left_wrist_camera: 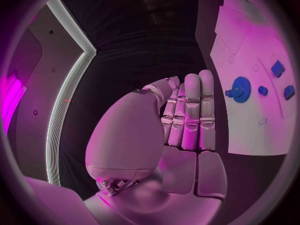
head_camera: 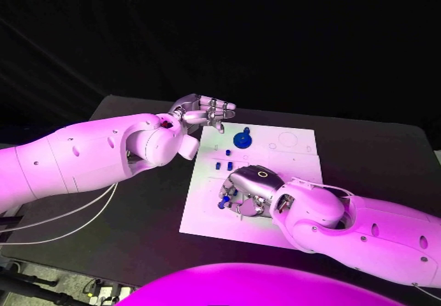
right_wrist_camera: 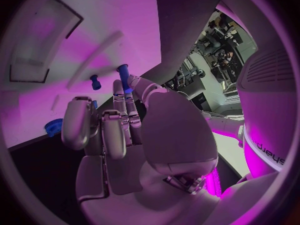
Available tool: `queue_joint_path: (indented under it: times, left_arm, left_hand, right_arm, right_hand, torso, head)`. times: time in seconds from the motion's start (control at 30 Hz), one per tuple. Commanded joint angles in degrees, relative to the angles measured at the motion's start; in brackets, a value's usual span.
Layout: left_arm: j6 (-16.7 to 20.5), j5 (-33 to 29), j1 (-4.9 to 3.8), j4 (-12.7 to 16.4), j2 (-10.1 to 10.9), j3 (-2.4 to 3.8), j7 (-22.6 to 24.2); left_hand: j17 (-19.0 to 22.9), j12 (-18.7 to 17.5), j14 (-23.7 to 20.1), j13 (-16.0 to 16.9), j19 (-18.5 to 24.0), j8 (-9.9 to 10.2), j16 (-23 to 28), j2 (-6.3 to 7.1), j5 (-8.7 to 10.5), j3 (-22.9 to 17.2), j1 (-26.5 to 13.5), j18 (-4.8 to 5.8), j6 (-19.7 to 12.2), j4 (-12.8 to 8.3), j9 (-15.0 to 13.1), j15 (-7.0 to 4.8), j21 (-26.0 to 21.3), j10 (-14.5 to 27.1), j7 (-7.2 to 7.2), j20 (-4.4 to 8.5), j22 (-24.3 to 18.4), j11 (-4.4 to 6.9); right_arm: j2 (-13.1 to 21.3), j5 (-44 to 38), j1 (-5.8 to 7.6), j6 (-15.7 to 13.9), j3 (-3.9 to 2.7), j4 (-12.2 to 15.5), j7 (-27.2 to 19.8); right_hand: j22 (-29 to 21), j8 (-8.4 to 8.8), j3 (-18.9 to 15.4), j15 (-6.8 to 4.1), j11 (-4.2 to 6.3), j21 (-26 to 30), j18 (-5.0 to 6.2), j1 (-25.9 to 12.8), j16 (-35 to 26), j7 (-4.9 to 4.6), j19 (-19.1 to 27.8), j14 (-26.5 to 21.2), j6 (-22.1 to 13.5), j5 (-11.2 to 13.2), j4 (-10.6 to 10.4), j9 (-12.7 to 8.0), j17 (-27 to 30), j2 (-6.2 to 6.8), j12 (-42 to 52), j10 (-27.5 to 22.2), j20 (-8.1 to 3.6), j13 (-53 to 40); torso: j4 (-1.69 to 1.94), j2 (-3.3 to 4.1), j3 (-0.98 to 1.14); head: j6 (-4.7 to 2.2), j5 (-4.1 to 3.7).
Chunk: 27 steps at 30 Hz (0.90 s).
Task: Assemble the parts on the task board
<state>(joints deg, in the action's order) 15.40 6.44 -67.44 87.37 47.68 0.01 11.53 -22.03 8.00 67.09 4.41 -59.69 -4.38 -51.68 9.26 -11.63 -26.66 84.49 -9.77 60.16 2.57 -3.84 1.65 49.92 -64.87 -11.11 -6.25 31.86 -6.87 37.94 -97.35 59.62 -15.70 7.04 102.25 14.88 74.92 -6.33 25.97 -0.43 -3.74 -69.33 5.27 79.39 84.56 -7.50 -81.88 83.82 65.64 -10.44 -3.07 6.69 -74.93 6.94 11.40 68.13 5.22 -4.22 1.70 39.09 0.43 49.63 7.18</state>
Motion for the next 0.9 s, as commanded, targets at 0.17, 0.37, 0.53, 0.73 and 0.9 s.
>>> queue_joint_path:
  times: [0.17,0.37,0.53,0.73,0.9]
  left_arm:
    - [-0.9,-0.2,-0.03,0.2,0.1,0.03,0.4]
    - [-1.0,-0.2,-0.03,0.2,0.1,0.03,0.2]
    - [-1.0,-0.2,-0.04,0.3,0.1,0.03,0.1]
    - [-1.2,-0.2,-0.04,0.3,0.2,0.03,0.0]
    - [-1.6,-0.2,-0.04,0.4,0.2,0.03,-0.2]
  left_hand:
    - [0.1,0.5,-0.3,0.0,0.5,-0.5,0.4,-0.39,0.12,-0.2,0.1,-0.85,-0.3,-0.4,-0.1,-0.04,0.1,0.4,-0.03,-0.11,0.1,0.05]
    - [0.1,0.5,-0.3,0.0,0.5,-0.5,0.4,-0.39,0.12,-0.2,0.1,-0.85,-0.3,-0.4,-0.1,-0.04,0.1,0.4,-0.03,-0.11,0.1,0.05]
    - [0.1,0.5,-0.3,0.0,0.5,-0.5,0.4,-0.39,0.12,-0.2,0.1,-0.85,-0.3,-0.4,-0.1,-0.04,0.1,0.4,-0.03,-0.11,0.1,0.05]
    - [0.1,0.6,-0.3,0.0,0.6,-0.5,0.4,-0.42,0.15,-0.1,-0.3,-0.81,-0.4,-0.3,-0.1,0.04,0.2,0.6,-0.09,-0.16,0.2,0.00]
    - [0.2,0.7,-0.2,-0.1,0.7,-0.6,0.4,-0.49,0.17,0.1,-1.0,-0.80,-0.6,0.0,0.0,0.12,0.2,0.8,-0.11,-0.28,0.1,-0.05]
  right_arm:
    - [-0.3,-2.4,-0.12,2.1,0.07,-0.2,0.1]
    - [-0.8,-3.2,-0.14,2.9,0.21,-0.3,0.5]
    - [-1.4,-3.4,-0.21,3.5,0.43,-0.4,0.5]
    - [-1.8,-3.4,-0.30,4.2,0.64,-0.4,0.9]
    - [-1.5,-3.7,-0.33,3.9,0.68,-0.3,1.2]
  right_hand:
    - [5.3,-0.13,0.2,-0.30,0.06,0.5,-0.94,0.5,0.2,0.04,-0.1,4.0,0.4,-0.3,0.1,0.1,-4.1,-0.14,-0.3,0.4,-0.06,0.0]
    - [5.2,-0.14,0.2,-0.31,0.05,0.7,-0.91,0.5,0.2,0.04,0.0,4.0,0.4,-0.3,0.1,0.1,-4.1,-0.08,-0.3,0.4,-0.06,0.0]
    - [5.1,-0.01,0.1,-0.25,-0.02,0.9,-0.88,0.0,0.2,-0.03,0.1,3.9,0.3,-0.2,0.2,0.1,-4.0,0.23,-0.6,0.4,-0.04,0.0]
    - [4.8,1.81,-1.0,0.09,-0.38,2.0,-0.70,-2.5,0.1,-0.29,0.5,3.8,-2.5,-0.6,-0.5,-0.6,-3.6,1.69,-1.5,-0.1,0.24,0.1]
    - [4.7,2.44,-1.6,-0.03,-0.22,2.3,-0.61,-3.1,0.0,0.10,0.6,3.8,-3.5,-0.1,-0.6,-0.9,-3.5,2.10,-1.8,-0.4,0.23,0.0]
  torso:
    - [0.05,-0.02,0.00]
    - [0.03,-0.02,0.00]
    - [0.03,-0.01,-0.02]
    - [0.04,-0.03,-0.01]
    - [0.07,-0.04,-0.04]
  head:
    - [0.03,-0.10]
    - [0.01,-0.07]
    - [-0.08,-0.06]
    - [-0.35,-0.04]
    - [-0.44,-0.01]
